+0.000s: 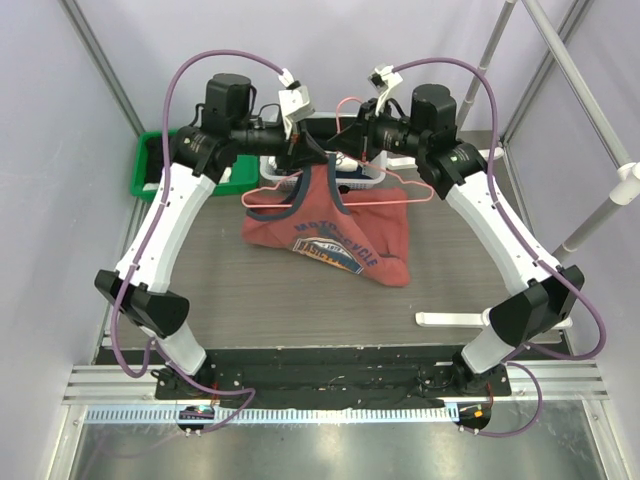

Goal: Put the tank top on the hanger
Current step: Hang the tank top on the hanger.

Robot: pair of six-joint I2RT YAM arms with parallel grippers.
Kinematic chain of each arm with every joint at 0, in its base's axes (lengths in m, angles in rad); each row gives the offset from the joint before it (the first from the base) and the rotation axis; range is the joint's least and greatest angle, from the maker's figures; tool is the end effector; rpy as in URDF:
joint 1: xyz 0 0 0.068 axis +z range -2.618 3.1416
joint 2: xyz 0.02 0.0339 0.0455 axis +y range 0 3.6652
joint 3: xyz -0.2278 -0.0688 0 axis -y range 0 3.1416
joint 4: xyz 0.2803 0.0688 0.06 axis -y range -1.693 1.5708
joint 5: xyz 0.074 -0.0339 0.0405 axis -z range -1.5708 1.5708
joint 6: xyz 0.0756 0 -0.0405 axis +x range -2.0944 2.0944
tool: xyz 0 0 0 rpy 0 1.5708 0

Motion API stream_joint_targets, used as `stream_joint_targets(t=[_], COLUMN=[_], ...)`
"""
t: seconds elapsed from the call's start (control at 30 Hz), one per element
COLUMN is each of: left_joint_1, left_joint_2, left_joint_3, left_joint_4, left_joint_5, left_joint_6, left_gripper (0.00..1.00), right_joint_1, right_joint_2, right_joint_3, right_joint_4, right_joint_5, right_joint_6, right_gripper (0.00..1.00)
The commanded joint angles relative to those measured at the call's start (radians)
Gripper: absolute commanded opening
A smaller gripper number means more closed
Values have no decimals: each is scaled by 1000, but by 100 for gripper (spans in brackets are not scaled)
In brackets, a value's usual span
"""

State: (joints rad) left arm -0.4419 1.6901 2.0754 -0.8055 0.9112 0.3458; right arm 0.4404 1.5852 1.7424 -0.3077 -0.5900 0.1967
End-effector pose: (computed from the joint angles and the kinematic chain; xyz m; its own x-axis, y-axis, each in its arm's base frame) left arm 0.3308 -0.2226 0.4515 -0.0370 0.2473 -0.9682 0.9851 0.1717 0.0062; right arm 0.3674 0.2197 0.4239 -0.2995 0.0384 -0.9533 -0.8089 0.5197 0.2750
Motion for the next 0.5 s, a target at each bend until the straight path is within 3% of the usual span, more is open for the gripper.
stream_joint_targets(t=[0.0,0.2,0.47], left_joint_1=[-18,-18,-18], left_joint_2=[3,-13,-12], left_joint_3=[40,-18,-18], left_joint_4=[49,11,37], left_joint_5=[0,-110,-133], left_joint_6=[-15,87,71], left_gripper=[0,0,0], right_joint_1=[8,6,6], right_joint_2=[-7,-45,-70], right_joint_3=[45,48,39], right_joint_4=[51,42,44], right_joint_5=[-24,-39,-60], right_joint_6=[23,23,36], right_gripper=[1,1,1])
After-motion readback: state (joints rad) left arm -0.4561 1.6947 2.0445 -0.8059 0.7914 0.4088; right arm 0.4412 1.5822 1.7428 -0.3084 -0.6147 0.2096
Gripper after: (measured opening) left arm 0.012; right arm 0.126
